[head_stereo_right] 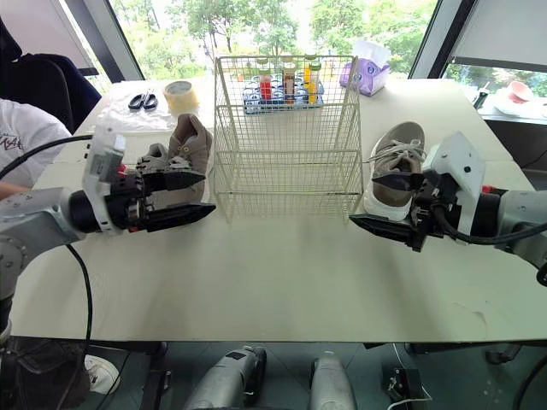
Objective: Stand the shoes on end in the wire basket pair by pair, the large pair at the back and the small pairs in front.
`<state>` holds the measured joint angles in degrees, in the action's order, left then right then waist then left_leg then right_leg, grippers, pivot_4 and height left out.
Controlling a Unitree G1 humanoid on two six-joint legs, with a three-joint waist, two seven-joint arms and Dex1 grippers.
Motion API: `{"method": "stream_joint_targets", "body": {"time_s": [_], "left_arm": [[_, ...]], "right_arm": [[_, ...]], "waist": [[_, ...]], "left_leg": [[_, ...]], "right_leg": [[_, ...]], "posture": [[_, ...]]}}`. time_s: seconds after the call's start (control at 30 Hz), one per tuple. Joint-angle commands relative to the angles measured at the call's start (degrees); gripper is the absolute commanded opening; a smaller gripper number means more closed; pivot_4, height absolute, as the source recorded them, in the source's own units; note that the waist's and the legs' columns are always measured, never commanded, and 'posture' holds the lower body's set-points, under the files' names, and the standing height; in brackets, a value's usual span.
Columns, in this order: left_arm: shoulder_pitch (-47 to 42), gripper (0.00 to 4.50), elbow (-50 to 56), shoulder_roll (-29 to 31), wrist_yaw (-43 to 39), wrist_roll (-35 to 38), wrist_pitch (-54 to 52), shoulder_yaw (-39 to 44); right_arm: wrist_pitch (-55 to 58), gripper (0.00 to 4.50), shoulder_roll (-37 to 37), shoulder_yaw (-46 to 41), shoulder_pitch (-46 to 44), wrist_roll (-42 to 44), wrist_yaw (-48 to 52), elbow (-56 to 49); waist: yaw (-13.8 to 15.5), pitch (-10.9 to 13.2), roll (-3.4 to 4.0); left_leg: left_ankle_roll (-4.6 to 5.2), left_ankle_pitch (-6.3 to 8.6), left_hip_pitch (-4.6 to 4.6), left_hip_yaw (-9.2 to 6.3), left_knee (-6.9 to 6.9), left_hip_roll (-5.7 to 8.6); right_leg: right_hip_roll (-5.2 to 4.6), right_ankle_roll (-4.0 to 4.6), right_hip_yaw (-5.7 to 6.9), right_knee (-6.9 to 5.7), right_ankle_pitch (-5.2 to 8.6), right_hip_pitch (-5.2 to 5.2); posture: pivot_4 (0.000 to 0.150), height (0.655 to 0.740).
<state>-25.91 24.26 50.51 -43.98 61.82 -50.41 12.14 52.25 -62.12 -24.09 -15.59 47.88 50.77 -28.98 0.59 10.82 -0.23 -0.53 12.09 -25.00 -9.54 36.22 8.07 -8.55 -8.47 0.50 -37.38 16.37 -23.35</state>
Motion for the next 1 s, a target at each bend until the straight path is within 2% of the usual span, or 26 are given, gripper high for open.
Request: {"method": "stream_joint_targets", "body": {"time_s": [0.03, 0.33, 0.53, 0.8, 1.0], "left_arm": [[-1.31, 4.06, 0.22, 0.17, -1.17, -0.08, 0.54, 0.76], [-2.09, 4.06, 0.32, -0.42, -1.32, -0.47, 0.15, 0.26], [-2.47, 4.06, 0.56, -1.53, -0.88, -1.04, 0.27, -0.1], [-3.16, 4.06, 0.66, -3.89, -0.63, -2.74, 1.08, -1.12], [-2.3, 4.06, 2.01, -5.11, 0.43, -3.31, 1.47, -0.84]], "right_arm": [[-0.54, 4.5, -0.66, -1.62, 0.06, 0.35, -0.59, -1.88], [-5.87, 4.5, -0.73, 5.23, -2.42, -4.98, -0.14, -0.56], [-10.86, 4.5, -0.33, 13.65, -8.87, -10.25, 2.22, 1.77], [-23.49, 4.5, 3.95, 34.15, -21.81, -29.55, 7.06, 13.27], [-30.84, 4.5, 8.36, 41.53, -28.31, -39.43, 11.0, 24.86]], "waist": [[0.01, 0.0, 0.0], [-0.04, 0.0, -0.01], [-0.19, 0.0, -0.01], [-1.19, -0.01, -0.02], [-1.47, -0.01, -0.03]], "left_leg": [[0.0, 0.0, 0.0, 0.0, 0.0, 0.0], [-0.01, 0.0, 0.0, 0.0, 0.0, 0.0], [-0.07, -0.04, 0.01, 0.01, 0.01, 0.0], [-0.25, -0.15, 0.07, 0.05, 0.0, 0.01], [-0.28, -0.16, 0.08, 0.06, -0.02, 0.02]], "right_leg": [[0.0, 0.0, 0.0, 0.0, 0.0, 0.0], [0.0, 0.0, 0.0, -0.02, 0.0, -0.01], [0.01, -0.01, 0.0, -0.05, 0.0, -0.01], [0.05, -0.02, 0.0, -0.11, 0.0, 0.0], [0.06, -0.02, -0.01, -0.13, 0.0, -0.03]], "posture": [[0.15, 0.74], [0.15, 0.74], [0.15, 0.74], [0.15, 0.74], [0.15, 0.74]]}}
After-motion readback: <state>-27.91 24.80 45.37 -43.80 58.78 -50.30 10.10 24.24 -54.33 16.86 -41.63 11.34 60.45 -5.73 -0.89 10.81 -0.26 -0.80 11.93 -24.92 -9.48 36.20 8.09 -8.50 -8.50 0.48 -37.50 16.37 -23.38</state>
